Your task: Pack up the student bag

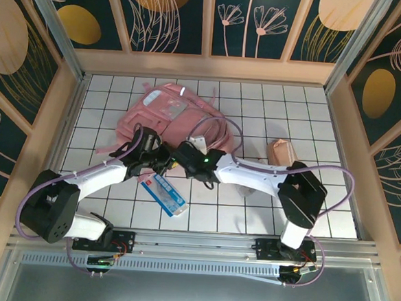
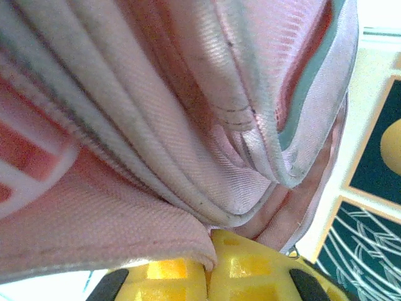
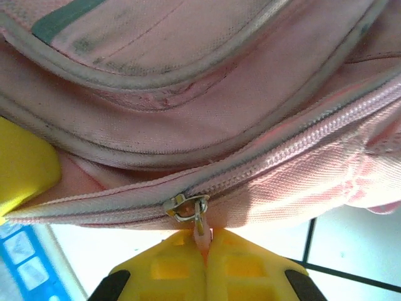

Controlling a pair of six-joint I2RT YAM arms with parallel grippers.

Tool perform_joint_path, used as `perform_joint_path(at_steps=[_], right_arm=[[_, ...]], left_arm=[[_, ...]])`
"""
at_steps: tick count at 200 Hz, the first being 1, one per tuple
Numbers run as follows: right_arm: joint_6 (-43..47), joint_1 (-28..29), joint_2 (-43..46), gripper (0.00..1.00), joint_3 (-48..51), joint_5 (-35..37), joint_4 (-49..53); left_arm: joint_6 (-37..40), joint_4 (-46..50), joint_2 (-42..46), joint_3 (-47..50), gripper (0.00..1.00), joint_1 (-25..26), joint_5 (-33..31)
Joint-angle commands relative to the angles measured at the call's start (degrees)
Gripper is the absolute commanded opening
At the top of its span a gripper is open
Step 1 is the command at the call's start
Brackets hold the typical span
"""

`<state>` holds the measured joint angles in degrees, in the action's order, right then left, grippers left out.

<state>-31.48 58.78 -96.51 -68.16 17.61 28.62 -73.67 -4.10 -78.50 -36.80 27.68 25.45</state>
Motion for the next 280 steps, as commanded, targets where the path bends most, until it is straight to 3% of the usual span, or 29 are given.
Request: perform_joint_path(at_steps=[1,44,77,116,127,139,153,165,178,186,206,217,250,280], right_arm=[[4.8,-5.1,4.3,0.0,4.0,-5.9,-0.1],[10.9,-13.1,7.2,0.0,9.2,-16.6,-3.1],[15.3,-15.2,8.7,0.0,11.3,-22.3,-5.4],[20.6,-16.0,10.5,0.0,14.4,-32.5,-9.4],[21.6,-16.0,10.9,0.0,14.8,-36.1,-10.7],[22.1,-15.9,11.0,0.0,15.1,-40.0,-12.6],[21.9,-15.8,10.6,0.0,15.2,-43.3,-15.0],[21.6,-15.7,10.0,0.0,14.8,-44.4,-16.3],[21.4,-15.5,9.0,0.0,14.3,-44.8,-17.0],[21.5,-15.5,8.6,0.0,14.3,-45.3,-17.5],[21.6,-15.2,8.4,0.0,15.0,-46.8,-19.3],[21.6,-15.0,8.4,0.0,15.3,-47.3,-20.1],[21.6,-14.1,8.3,0.0,15.1,-48.3,-20.8],[21.9,-13.3,8.7,0.0,15.3,-48.1,-20.1]], left_arm=[[10.2,6.8,0.9,-1.2,0.0,-3.8,-5.1],[17.4,11.0,2.8,-0.8,0.0,-7.3,-10.8],[26.6,15.2,2.9,-4.6,0.0,-7.8,-16.2],[35.4,21.6,2.3,-10.0,0.0,-10.6,-27.6],[35.6,24.9,1.4,-12.4,0.23,-12.1,-29.3],[35.7,26.4,0.9,-13.9,0.32,-12.9,-28.7],[32.5,28.2,1.2,-15.0,0.45,-12.9,-26.5],[27.2,29.3,1.8,-14.6,0.58,-12.9,-18.4],[19.0,29.4,2.6,-12.3,0.61,-12.5,-8.2],[15.0,29.2,3.8,-10.4,0.62,-10.7,-5.7],[8.8,30.6,8.0,-9.9,0.66,-0.2,-14.8],[4.1,30.5,9.2,-9.2,0.67,3.6,-15.7],[-6.0,28.1,10.7,-6.6,0.68,9.5,-21.5],[-10.0,24.0,4.8,-5.7,0.71,11.2,-20.2]])
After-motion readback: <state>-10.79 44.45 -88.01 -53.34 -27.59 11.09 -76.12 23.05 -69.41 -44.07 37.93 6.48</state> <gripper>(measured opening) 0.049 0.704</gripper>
